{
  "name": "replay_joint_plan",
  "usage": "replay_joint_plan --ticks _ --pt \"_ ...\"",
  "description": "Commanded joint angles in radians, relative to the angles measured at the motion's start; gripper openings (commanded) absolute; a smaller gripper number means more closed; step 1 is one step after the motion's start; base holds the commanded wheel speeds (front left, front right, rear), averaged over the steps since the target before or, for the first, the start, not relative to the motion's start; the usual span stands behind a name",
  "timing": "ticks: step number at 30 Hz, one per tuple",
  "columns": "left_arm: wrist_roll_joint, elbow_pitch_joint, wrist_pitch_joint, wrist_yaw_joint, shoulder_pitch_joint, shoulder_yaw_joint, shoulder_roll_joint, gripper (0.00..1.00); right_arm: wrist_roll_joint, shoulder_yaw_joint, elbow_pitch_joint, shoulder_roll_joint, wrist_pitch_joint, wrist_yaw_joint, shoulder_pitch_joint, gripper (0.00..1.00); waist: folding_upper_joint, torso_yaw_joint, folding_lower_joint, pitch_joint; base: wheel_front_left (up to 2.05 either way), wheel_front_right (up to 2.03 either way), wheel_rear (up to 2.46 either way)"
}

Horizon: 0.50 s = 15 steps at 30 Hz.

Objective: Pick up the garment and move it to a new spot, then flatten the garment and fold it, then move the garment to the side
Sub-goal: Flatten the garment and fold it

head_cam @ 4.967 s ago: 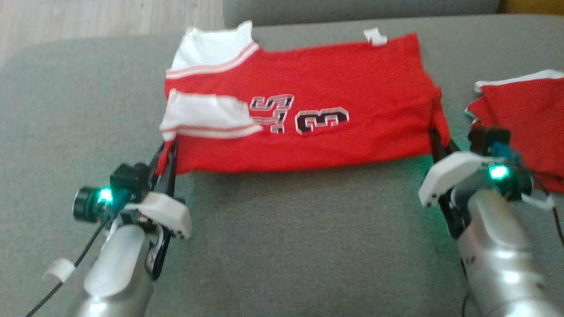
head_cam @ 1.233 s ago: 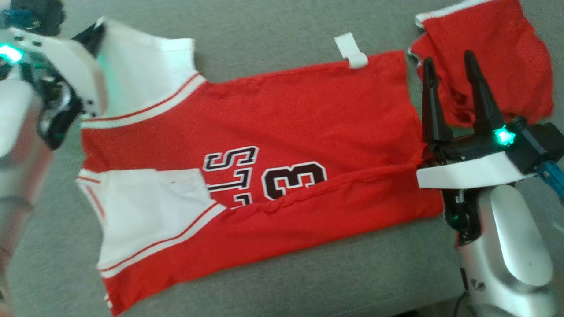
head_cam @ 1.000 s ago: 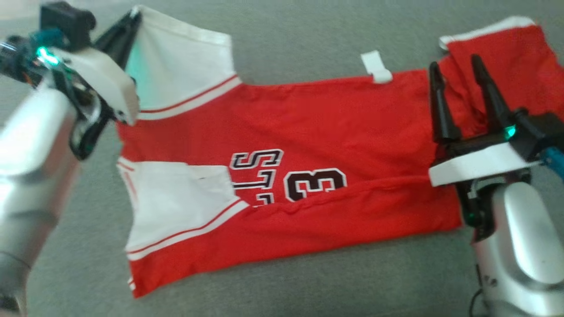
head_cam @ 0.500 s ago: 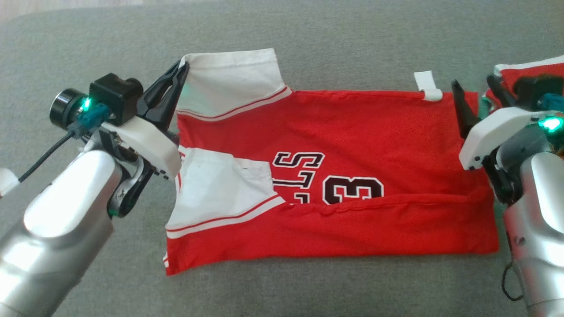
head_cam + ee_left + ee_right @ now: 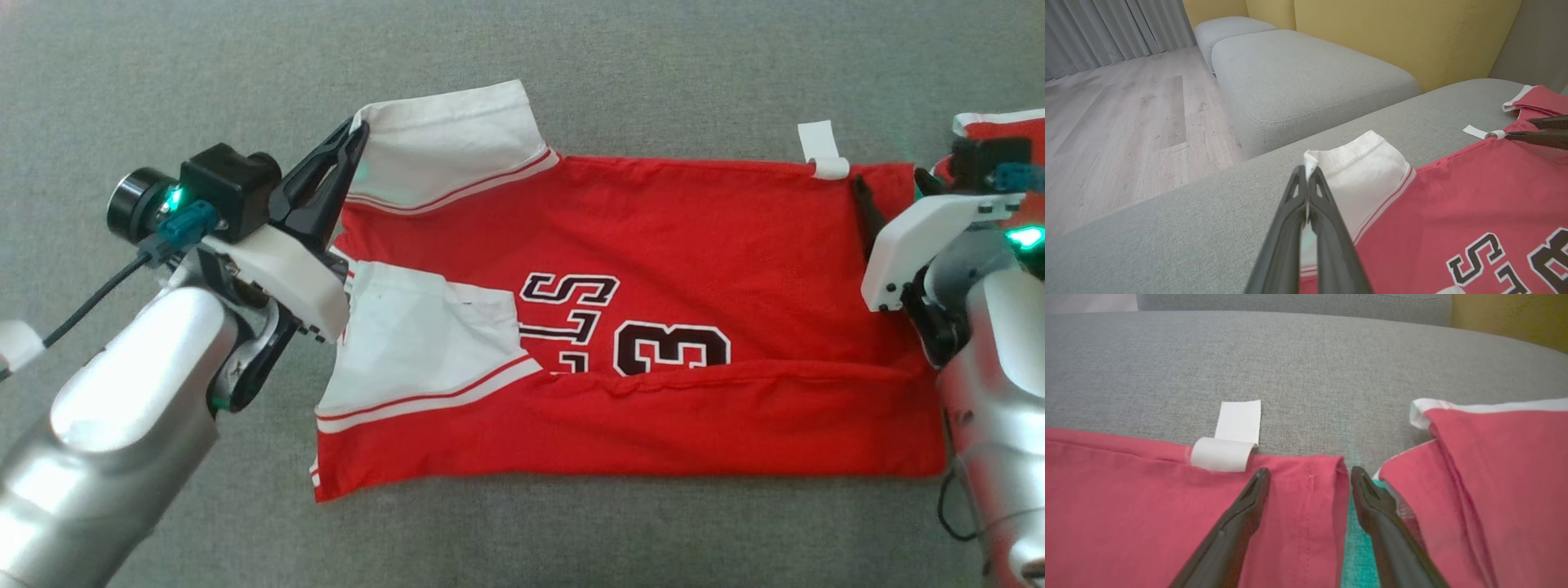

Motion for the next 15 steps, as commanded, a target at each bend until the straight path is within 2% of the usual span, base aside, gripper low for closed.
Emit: replay_joint_plan --ticks 1,3,4,5,9,15 --pt "0.008 -0.028 0.001 0.01 -0.043 0.041 0.039 0.0 -0.01 0.017 -0.007 -0.001 0.001 -0.001 -0.04 1.0 0.0 0.003 0.0 0.006 0.0 0.0 0.0" --pt "0.007 -0.029 0.003 0.01 -0.048 0.041 0.039 0.0 -0.006 0.022 0.024 0.0 0.017 -0.001 -0.055 1.0 0.0 0.005 0.0 0.012 0.0 0.0 0.0" --pt "0.006 -0.029 0.002 0.012 -0.05 0.042 0.039 0.0 0.004 0.026 0.042 0.003 0.03 -0.001 -0.061 0.4 0.0 0.005 0.0 0.014 0.0 0.0 0.0" --pt "0.002 -0.028 0.001 0.013 -0.051 0.046 0.037 0.0 0.015 0.032 0.057 0.004 0.04 -0.001 -0.068 0.0 0.0 0.006 0.0 0.015 0.0 0.0 0.0" --pt "-0.004 -0.01 0.004 0.018 -0.06 0.052 0.039 0.0 0.062 0.083 0.069 -0.001 0.001 -0.001 -0.115 0.0 0.0 -0.007 0.0 0.005 0.0 0.0 0.0" --pt "-0.02 0.033 -0.003 0.032 -0.079 0.081 0.049 0.0 0.167 0.185 0.014 -0.011 -0.067 -0.001 -0.195 0.0 0.0 -0.041 0.0 -0.004 0.0 0.0 0.0"
